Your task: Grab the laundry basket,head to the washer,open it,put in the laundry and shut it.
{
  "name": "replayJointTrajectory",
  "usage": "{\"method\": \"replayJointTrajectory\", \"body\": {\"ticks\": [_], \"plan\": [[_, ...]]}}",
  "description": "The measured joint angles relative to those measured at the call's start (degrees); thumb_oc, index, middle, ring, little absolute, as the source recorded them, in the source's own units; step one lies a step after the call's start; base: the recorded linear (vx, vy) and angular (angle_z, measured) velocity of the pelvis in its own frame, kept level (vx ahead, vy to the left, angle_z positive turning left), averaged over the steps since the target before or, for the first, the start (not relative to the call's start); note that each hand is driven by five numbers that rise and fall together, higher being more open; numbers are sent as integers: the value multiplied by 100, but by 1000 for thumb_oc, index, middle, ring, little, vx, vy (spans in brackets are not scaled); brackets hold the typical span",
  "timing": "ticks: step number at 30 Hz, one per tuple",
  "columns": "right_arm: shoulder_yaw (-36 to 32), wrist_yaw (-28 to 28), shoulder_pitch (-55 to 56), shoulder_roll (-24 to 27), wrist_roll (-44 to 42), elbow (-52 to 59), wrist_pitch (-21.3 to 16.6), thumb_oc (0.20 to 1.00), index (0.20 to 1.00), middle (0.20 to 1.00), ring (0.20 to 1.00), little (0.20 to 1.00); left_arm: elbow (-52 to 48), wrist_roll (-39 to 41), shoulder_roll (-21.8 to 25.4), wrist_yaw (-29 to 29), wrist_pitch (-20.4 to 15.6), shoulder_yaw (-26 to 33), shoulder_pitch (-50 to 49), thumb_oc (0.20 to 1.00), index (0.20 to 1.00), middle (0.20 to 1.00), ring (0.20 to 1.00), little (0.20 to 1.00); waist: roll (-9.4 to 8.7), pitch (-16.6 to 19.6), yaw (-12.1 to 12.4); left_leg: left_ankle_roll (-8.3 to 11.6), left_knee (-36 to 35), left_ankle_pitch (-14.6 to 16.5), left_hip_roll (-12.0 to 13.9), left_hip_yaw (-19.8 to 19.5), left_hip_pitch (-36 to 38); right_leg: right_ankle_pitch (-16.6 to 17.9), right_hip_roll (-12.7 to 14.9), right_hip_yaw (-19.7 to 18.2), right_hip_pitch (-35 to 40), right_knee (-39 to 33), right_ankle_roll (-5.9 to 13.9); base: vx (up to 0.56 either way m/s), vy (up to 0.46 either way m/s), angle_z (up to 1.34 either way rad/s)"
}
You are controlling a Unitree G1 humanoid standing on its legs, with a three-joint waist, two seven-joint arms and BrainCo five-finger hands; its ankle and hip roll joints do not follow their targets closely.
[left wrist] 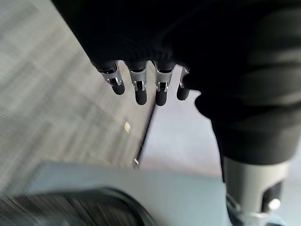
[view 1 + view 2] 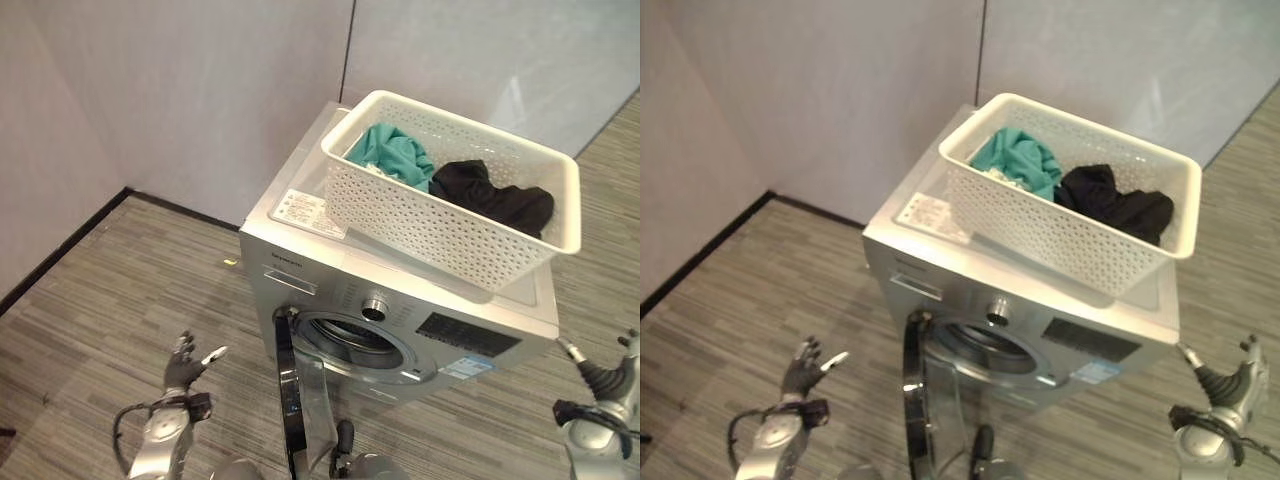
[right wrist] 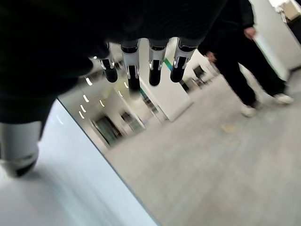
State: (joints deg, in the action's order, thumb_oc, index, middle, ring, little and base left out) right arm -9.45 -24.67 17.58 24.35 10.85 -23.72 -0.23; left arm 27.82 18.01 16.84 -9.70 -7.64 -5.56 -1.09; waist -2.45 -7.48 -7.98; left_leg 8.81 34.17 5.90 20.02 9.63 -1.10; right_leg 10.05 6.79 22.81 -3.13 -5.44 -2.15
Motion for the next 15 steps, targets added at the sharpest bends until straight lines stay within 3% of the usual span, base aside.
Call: {"method": "replayJointTrajectory", "body": {"ticks": [1, 2, 4, 5, 7, 8, 9, 10, 14, 15], "plan": [[239, 240, 122, -138, -112, -364, 75, 1000, 1000, 1000, 1000, 1000, -12, -2, -178, 28, -5, -110, 149, 1000, 1000, 1000, 1000, 1000, 262, 17, -97, 122, -951, 191, -90, 68, 408, -66, 57, -42, -78, 55, 108, -253, 457, 128], [431, 458, 282, -437, -136, -613, 123, 1000, 1000, 1000, 1000, 1000, -23, -4, -288, 34, -7, -347, 343, 1000, 1000, 1000, 1000, 1000, 416, 20, -259, 120, -1977, 529, -373, 341, 762, -28, 278, -139, -107, 42, 150, -352, 609, 138], [607, 616, 402, -514, -220, -690, 93, 1000, 1000, 1000, 1000, 1000, 8, -1, -395, 45, -8, -517, 289, 1000, 1000, 1000, 1000, 1000, 458, 190, -273, 124, -2772, 749, -621, 668, 1011, 192, 490, -275, -161, 6, 317, -259, 454, 88], [703, 709, 251, -663, -241, -919, 99, 1000, 1000, 1000, 1000, 1000, 101, -4, -334, 69, 3, -707, 213, 1000, 1000, 1000, 1000, 1000, 233, 275, -144, -10, -2960, 644, -999, 631, 1082, 231, 802, -306, -190, 54, 548, -153, 254, 22], [887, 775, 129, -680, -304, -975, 92, 1000, 1000, 1000, 1000, 1000, 124, -9, -178, 124, 20, -875, 25, 1000, 1000, 1000, 1000, 1000, 82, 347, -105, -159, -2926, 698, -1188, 568, 1013, 68, 981, -475, -226, 56, 701, -253, 415, 16], [901, 805, 106, -809, -330, -901, 91, 1000, 1000, 1000, 1000, 1000, 109, -18, 30, 150, 24, -918, -87, 1000, 1000, 1000, 1000, 1000, -106, 464, -51, -236, -2801, 694, -1384, 498, 881, 235, 1107, -509, -238, 85, 624, -262, 410, 25], [950, 841, 88, -871, -331, -898, 60, 1000, 1000, 1000, 1000, 1000, 96, -64, 187, 159, 15, -916, -134, 1000, 1000, 1000, 1000, 1000, -274, 429, -11, -263, -2746, 693, -1481, 500, 895, 729, 1248, -516, -264, 153, 901, -188, 279, 14], [1042, 878, -116, -870, -331, -1007, 45, 1000, 1000, 1000, 1000, 1000, 147, -73, 301, 163, 19, -935, -187, 1000, 1000, 1000, 1000, 1000, -325, 381, 48, -283, -2702, 703, -1489, 524, 890, 971, 1261, -516, -291, 162, 914, -127, 145, 1], [1134, 891, -602, -855, -507, -1193, 39, 1000, 1000, 1000, 1000, 1000, 327, -243, 309, 234, 23, -926, -308, 1000, 1000, 1000, 1000, 1000, -262, 253, 168, -465, -2624, 739, -1585, 462, 881, 1457, 1459, -482, -392, 448, 824, -236, 119, 17], [1184, 879, -700, -837, -601, -1288, 42, 1000, 1000, 1000, 1000, 1000, 405, -247, 295, 257, 24, -949, -241, 1000, 1000, 1000, 1000, 1000, -246, 199, 202, -544, -2478, 775, -1645, 181, 720, 1448, 1575, -571, -391, 591, 832, -200, 99, 61]]}}
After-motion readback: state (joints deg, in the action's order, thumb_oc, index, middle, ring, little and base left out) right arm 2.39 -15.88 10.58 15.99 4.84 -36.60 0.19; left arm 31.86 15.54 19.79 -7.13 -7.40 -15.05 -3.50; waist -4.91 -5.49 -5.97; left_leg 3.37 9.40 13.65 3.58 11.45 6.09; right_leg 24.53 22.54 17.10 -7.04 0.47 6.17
